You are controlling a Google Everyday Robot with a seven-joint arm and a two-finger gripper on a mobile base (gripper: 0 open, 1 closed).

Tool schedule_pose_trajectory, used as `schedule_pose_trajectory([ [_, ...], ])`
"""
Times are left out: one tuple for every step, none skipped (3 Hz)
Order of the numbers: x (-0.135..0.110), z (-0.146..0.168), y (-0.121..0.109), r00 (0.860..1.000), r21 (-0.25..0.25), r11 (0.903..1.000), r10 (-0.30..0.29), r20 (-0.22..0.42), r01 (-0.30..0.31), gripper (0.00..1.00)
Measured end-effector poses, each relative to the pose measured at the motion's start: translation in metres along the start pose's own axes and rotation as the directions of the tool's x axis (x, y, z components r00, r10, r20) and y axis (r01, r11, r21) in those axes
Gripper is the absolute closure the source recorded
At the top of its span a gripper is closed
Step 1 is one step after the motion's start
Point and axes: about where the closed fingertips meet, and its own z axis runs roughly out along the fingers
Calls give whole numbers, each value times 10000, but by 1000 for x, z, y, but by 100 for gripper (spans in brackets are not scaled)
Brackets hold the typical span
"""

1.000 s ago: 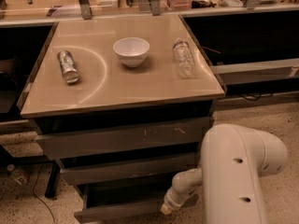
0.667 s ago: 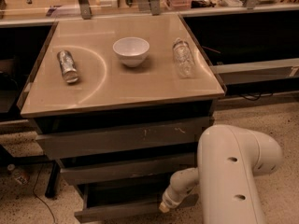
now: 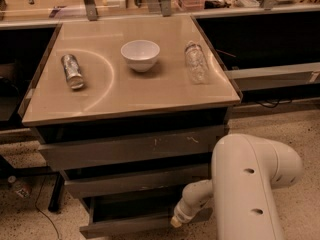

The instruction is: Close bottom drawer

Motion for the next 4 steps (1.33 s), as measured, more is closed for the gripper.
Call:
schedule_pose_trajectory([
  [0,0,0,10000,0,10000,0,0,0,35],
  [0,0,0,10000,-1,10000,0,0,0,13],
  [0,0,0,10000,-2,10000,0,-1,0,0],
  [0,0,0,10000,-2,10000,0,-1,0,0],
])
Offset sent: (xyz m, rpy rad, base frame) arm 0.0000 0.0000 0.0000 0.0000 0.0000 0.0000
